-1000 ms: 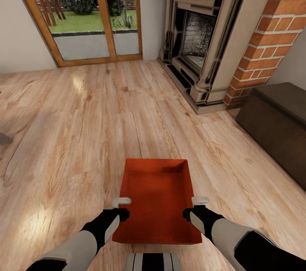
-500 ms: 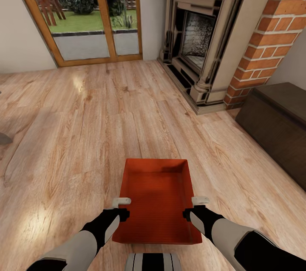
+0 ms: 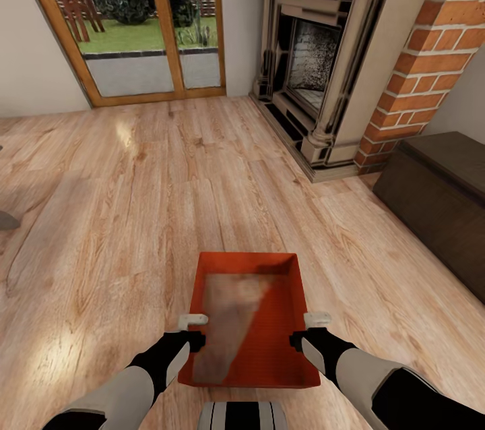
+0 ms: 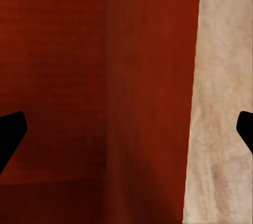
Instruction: Move the two storage containers from the living room to the garage. In the garage, place one container on the floor and stack the other container on top of it (either order is fine).
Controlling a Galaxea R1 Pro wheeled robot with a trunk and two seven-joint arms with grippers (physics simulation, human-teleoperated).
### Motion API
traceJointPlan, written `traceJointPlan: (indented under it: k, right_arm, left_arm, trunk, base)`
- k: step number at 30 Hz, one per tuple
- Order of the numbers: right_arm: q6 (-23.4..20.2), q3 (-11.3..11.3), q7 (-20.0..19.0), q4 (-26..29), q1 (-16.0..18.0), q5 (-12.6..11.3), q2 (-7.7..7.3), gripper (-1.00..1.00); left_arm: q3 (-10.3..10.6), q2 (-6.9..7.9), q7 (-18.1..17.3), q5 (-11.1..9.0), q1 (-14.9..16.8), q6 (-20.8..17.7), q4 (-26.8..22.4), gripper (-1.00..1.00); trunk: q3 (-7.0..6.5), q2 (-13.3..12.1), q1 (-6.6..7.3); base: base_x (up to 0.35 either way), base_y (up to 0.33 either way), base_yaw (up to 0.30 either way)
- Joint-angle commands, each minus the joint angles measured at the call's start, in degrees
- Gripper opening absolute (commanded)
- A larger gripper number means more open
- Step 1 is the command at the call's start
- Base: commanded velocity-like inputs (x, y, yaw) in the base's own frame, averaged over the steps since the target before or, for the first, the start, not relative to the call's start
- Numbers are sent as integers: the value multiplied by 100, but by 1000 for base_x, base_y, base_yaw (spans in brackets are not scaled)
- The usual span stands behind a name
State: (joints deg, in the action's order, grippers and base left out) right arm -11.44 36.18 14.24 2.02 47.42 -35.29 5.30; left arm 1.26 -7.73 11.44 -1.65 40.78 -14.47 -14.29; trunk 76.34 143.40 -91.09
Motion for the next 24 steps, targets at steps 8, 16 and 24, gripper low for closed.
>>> traceJointPlan:
  k: [8, 16, 24]
  right_arm:
    - [-8, 3, -26, 45, -5, 5, -5, 100]
    - [-2, 3, -20, 44, -5, 5, -3, 100]
    - [158, 12, -18, 44, -5, 12, -3, -100]
  left_arm:
    - [15, -1, 28, -20, 0, -33, -12, 100]
    - [15, -1, 38, -24, 0, -35, -12, 100]
    - [7, -12, 255, -14, 0, -31, 64, -100]
  trunk:
    - [5, -1, -89]
    - [5, -1, -89]
    - [5, -1, -89]
  base:
    - [0, 0, 0]
    - [0, 0, 0]
    - [0, 0, 0]
